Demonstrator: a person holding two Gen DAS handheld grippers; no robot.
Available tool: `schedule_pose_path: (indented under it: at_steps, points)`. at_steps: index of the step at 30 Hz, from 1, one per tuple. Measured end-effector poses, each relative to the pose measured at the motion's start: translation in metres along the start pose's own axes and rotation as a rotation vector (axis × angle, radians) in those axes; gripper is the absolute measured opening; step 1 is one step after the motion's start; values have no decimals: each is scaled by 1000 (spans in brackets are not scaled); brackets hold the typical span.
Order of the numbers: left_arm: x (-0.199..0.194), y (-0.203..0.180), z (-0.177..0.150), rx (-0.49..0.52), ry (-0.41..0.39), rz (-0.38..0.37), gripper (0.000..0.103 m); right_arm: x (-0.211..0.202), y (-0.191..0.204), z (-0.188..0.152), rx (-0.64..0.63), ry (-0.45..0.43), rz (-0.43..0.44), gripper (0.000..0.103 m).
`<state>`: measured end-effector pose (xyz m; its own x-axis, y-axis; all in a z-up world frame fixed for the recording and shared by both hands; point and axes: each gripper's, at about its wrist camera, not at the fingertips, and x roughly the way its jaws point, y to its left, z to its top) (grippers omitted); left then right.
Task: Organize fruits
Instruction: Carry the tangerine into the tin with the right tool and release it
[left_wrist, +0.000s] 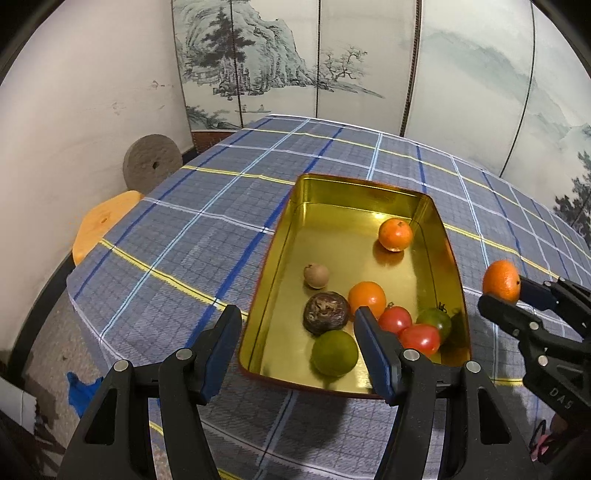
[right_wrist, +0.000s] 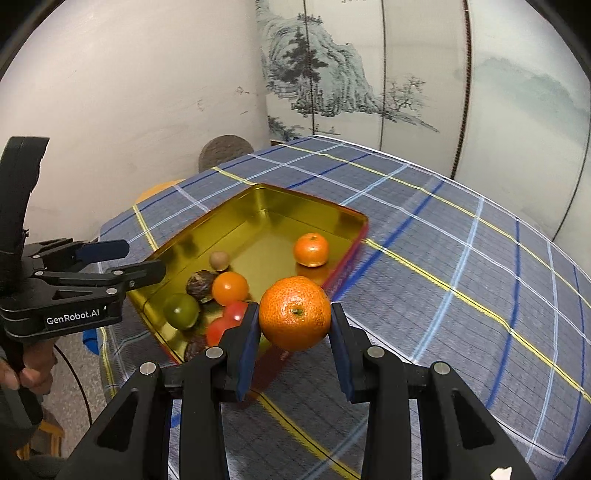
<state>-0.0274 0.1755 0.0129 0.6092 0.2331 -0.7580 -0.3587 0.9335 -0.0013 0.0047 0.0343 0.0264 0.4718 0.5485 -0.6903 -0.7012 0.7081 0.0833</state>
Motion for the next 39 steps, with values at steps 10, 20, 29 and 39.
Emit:
schedule_pose_path:
  at_steps: [10,20,29,39]
  points:
    - [-3,27,-1,-51,-2,46,66,17,17,3,-27,26,41,33]
    - [-3,36,-6,-65,6,57,69,35,32,9,-47,52,75,33]
    - [-1,40,-8,-61,9,75,69,58,44,12,-63,85,80,33]
    - [1,43,-10,-62,12,88,70,71,47,10,-61,107,71,34]
